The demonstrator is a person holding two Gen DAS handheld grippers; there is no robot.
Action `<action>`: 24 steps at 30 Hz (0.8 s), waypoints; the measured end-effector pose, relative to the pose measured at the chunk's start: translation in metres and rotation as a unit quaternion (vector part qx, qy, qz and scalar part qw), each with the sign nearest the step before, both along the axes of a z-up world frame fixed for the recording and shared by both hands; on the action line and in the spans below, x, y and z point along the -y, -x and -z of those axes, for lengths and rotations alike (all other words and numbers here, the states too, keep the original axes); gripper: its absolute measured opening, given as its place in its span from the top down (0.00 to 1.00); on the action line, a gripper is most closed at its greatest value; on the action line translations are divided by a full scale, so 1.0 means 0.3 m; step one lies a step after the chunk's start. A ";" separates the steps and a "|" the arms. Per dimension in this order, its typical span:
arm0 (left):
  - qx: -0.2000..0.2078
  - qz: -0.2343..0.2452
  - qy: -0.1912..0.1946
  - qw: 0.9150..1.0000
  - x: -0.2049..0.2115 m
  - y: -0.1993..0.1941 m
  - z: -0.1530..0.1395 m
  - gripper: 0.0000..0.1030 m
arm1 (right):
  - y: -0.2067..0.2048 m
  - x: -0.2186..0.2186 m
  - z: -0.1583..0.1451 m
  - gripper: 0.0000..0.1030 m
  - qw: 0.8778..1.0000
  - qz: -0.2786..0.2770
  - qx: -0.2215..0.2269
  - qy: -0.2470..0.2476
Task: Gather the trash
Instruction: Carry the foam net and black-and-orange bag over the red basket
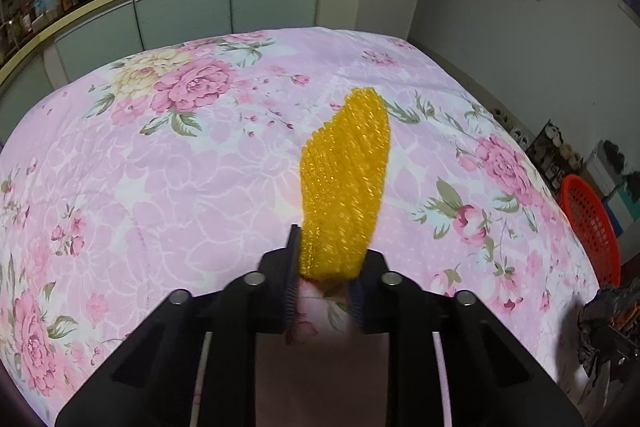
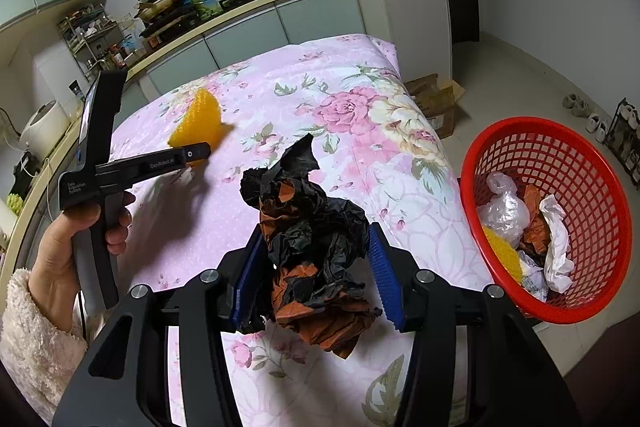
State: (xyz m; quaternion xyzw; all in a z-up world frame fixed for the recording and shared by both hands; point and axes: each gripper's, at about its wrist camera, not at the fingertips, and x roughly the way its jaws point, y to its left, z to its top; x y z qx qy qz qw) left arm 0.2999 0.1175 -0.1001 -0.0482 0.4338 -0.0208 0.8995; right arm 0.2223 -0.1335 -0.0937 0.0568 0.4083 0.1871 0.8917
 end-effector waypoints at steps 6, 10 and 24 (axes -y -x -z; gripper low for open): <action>0.021 -0.003 0.004 1.000 -0.010 0.032 -0.039 0.88 | 0.001 0.008 -0.003 0.53 1.000 0.003 0.002 0.001; 0.040 0.003 -0.006 0.999 0.004 0.077 -0.085 0.88 | 0.004 0.012 -0.017 0.53 1.000 0.006 0.008 0.001; 0.100 0.033 -0.016 0.994 0.085 0.246 -0.264 0.88 | 0.043 0.032 -0.108 0.53 0.999 0.014 0.038 -0.001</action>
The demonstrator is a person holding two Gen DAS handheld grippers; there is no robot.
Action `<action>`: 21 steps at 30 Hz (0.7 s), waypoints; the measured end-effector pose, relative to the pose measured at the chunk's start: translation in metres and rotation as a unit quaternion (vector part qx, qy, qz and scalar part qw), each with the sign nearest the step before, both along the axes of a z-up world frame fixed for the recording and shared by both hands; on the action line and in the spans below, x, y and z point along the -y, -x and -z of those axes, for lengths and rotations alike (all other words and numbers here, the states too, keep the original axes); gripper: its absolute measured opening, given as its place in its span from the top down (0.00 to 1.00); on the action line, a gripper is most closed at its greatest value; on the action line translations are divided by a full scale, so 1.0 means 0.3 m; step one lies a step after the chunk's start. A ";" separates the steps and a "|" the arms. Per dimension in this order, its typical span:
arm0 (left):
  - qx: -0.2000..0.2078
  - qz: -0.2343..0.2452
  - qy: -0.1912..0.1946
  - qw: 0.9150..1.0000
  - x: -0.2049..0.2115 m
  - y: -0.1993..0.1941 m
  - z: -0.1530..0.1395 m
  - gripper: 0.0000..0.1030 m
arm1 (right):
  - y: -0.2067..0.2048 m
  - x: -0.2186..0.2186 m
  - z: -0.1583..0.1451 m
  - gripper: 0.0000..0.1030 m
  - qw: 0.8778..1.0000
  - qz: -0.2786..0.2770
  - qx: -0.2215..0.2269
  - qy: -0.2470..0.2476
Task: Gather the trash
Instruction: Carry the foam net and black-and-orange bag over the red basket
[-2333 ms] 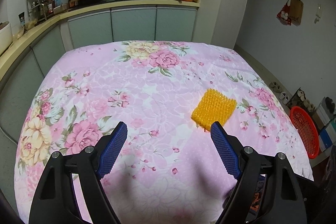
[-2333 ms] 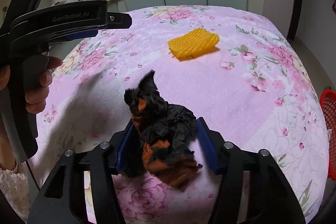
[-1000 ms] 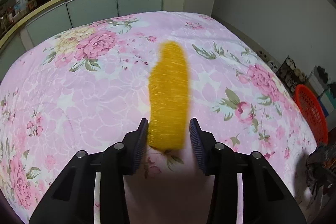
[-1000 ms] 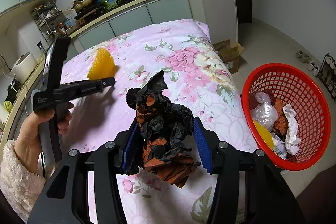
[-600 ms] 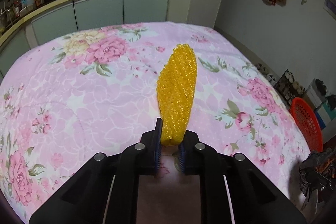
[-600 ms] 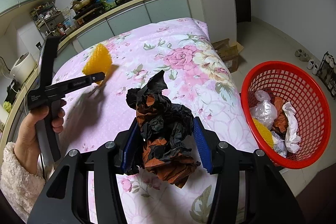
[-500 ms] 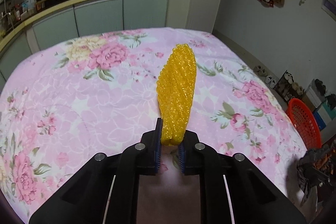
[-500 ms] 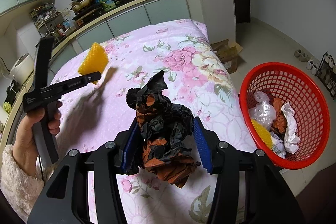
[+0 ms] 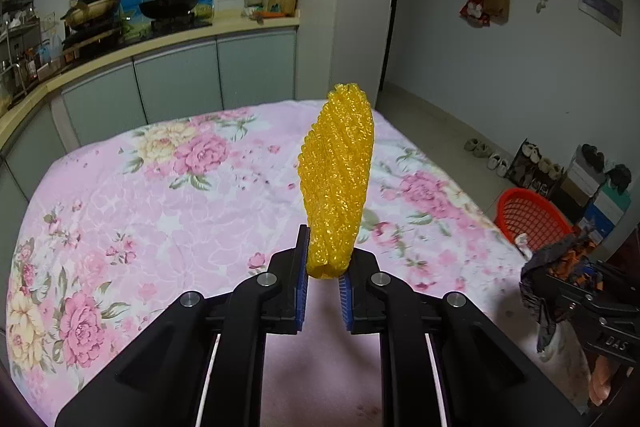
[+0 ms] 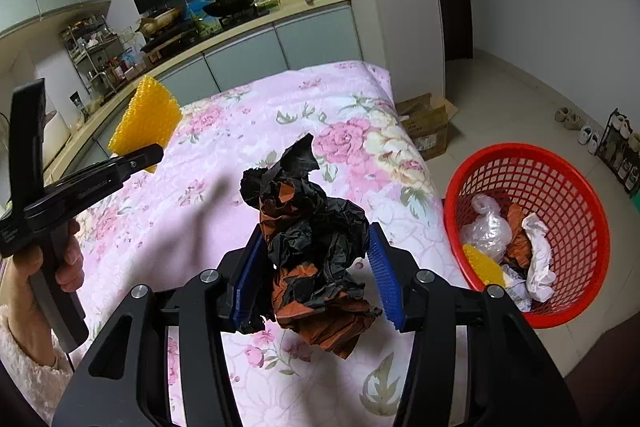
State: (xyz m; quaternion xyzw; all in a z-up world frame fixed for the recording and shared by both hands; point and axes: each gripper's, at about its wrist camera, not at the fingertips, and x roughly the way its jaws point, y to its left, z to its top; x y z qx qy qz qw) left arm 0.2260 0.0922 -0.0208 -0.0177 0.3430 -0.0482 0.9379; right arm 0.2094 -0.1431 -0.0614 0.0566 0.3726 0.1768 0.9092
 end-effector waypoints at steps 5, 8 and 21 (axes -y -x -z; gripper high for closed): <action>0.012 0.009 -0.006 1.000 0.036 0.036 -0.038 0.88 | 0.016 0.023 -0.036 0.53 1.000 0.007 0.012 -0.003; 0.018 0.022 -0.009 1.000 0.081 0.055 -0.063 0.88 | 0.027 0.055 -0.062 0.53 1.000 0.018 0.021 -0.006; 0.023 0.093 -0.027 0.995 0.317 0.063 -0.085 0.88 | 0.050 0.262 -0.119 0.53 0.996 0.083 0.040 -0.012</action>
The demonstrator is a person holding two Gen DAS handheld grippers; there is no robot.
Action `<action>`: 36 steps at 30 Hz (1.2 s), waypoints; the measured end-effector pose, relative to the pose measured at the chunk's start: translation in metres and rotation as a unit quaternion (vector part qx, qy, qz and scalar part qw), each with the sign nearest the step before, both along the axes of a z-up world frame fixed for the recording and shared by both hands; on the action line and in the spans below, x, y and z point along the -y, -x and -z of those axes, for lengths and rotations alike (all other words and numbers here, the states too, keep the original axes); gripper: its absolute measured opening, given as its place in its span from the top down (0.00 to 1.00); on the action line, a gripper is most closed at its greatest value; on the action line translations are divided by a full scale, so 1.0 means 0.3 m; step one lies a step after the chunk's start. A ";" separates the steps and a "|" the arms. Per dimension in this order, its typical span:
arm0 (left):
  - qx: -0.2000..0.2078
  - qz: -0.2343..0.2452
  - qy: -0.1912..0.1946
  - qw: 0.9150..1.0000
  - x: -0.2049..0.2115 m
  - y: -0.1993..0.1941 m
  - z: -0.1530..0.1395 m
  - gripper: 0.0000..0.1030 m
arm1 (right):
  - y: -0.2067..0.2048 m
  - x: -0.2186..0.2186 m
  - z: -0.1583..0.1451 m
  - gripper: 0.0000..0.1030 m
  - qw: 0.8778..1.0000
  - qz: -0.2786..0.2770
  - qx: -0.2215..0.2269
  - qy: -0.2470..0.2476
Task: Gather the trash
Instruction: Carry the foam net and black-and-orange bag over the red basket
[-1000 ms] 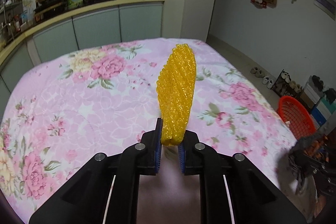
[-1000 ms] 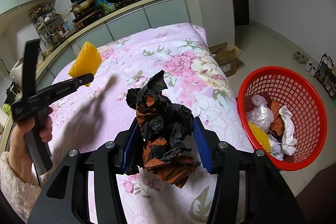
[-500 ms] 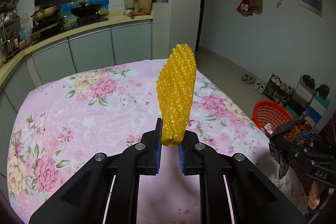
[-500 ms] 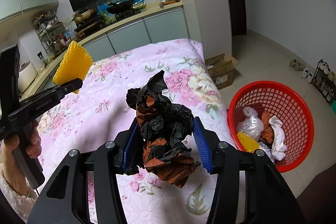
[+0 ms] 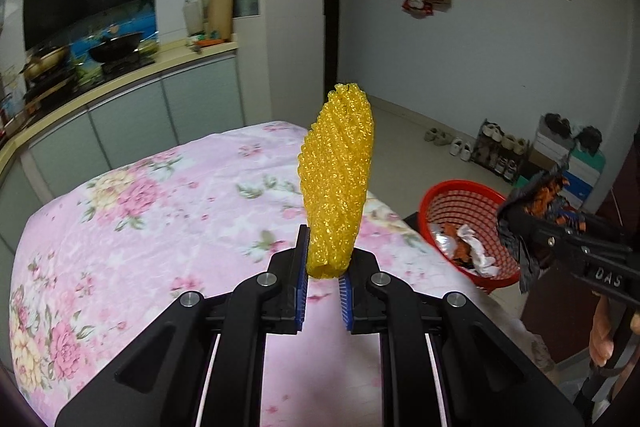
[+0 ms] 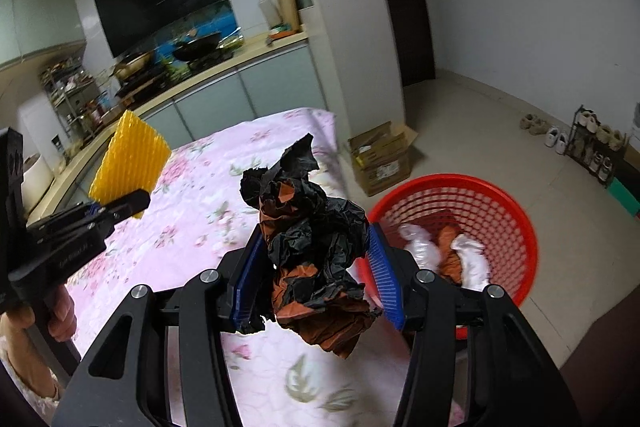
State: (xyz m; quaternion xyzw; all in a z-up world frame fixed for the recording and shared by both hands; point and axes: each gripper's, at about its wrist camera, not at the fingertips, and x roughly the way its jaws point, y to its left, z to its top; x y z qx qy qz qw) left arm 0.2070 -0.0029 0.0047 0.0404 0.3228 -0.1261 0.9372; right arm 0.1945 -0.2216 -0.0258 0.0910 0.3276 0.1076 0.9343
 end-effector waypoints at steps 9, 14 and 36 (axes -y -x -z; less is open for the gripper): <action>-0.009 0.046 -0.010 0.999 0.158 -0.023 0.018 0.88 | 0.016 0.123 -0.028 0.52 0.999 0.040 0.013 0.002; -0.013 0.069 -0.016 0.997 0.245 -0.033 0.031 0.88 | 0.013 0.193 -0.045 0.52 0.998 0.064 0.017 0.010; -0.089 0.163 -0.028 0.982 0.608 -0.163 0.200 0.88 | -0.081 0.386 0.037 0.52 0.991 0.130 -0.029 0.019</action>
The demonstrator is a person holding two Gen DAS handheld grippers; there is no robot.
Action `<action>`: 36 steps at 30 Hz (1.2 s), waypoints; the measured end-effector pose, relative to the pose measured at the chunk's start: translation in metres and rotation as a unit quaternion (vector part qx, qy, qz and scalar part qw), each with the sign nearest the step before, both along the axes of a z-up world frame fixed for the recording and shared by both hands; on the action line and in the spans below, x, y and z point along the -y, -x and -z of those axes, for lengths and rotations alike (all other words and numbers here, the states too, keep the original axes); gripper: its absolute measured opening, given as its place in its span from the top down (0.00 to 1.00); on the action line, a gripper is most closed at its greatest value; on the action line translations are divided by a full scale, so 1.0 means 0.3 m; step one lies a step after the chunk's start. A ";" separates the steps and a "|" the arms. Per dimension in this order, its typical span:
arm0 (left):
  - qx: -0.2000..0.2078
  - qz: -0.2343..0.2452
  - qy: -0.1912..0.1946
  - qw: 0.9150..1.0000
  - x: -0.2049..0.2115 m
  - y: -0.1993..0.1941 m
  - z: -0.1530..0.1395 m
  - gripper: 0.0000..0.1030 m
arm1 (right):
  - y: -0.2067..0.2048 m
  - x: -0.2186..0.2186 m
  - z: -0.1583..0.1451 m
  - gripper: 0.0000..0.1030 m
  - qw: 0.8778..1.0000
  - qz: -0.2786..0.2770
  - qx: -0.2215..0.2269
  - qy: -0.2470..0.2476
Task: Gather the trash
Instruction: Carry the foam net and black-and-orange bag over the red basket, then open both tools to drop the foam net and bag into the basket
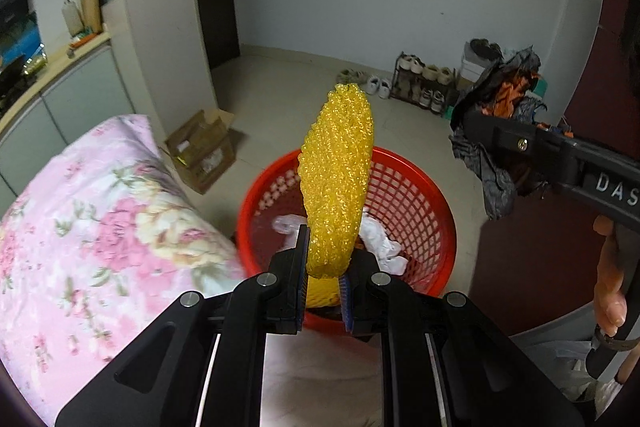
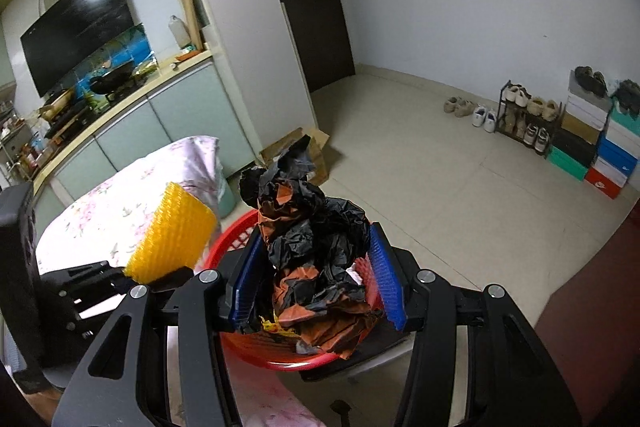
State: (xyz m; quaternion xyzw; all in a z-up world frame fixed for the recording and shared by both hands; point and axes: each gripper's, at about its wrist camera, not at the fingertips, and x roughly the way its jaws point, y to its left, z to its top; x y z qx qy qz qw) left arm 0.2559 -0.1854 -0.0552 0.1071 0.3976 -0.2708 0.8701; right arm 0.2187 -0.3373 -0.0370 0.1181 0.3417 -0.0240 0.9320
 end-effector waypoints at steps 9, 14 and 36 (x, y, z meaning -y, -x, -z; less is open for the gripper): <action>-0.038 0.009 -0.018 0.999 0.086 -0.072 0.102 0.88 | -0.034 0.041 0.042 0.52 1.000 0.015 -0.015 0.000; -0.055 0.007 -0.022 0.998 0.106 -0.103 0.145 0.87 | -0.064 0.056 0.070 0.52 1.000 0.014 -0.025 -0.001; 0.001 -0.091 0.000 0.996 -0.051 -0.117 0.017 0.22 | -0.148 -0.010 0.151 0.25 0.998 -0.017 -0.056 -0.022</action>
